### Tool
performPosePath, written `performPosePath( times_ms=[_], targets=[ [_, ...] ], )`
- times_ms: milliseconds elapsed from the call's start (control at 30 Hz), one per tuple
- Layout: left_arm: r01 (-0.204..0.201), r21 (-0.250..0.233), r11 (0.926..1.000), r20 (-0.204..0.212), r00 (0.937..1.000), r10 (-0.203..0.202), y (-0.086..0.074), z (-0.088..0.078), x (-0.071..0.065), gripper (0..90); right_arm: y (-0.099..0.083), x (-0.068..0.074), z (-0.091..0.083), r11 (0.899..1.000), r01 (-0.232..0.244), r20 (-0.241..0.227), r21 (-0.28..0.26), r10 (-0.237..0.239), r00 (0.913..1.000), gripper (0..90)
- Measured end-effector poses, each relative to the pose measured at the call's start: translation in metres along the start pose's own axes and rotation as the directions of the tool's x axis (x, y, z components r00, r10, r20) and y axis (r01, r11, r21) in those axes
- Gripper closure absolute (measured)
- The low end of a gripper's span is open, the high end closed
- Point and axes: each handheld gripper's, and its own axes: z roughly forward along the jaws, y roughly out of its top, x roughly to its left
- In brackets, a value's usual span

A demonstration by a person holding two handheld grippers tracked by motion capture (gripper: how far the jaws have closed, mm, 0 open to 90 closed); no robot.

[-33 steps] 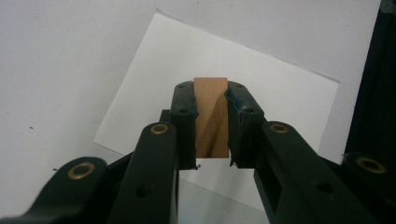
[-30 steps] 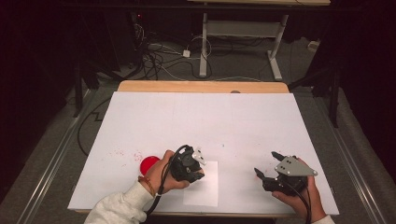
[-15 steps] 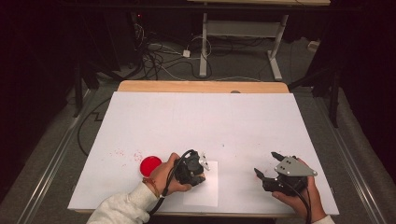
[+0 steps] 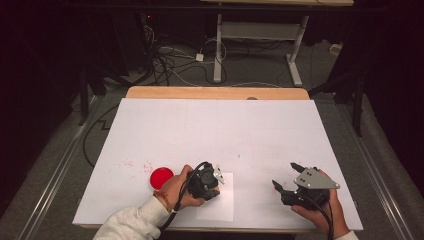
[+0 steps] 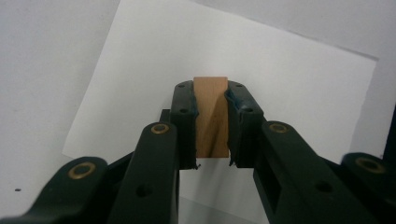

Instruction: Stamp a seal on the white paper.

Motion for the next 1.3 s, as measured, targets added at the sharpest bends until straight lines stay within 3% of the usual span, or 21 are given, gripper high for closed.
performPosePath(
  times_ms=[967, 1300],
  targets=[
    [-0.004, 0.011, 0.9999, -0.013, 0.9999, 0.005, 0.0, -0.003, 0.001, 74.0, 0.001, 0.001, 0.0, 1.0, 0.008, -0.004, 0.005, -0.008, 1.0, 22.6],
    [0.008, -0.076, 0.997, -0.027, 0.9996, -0.01, -0.004, -0.025, 0.004, 73.9, 0.001, 0.0, -0.001, 1.0, 0.008, -0.001, 0.0, -0.008, 1.0, 22.6]
  ],
)
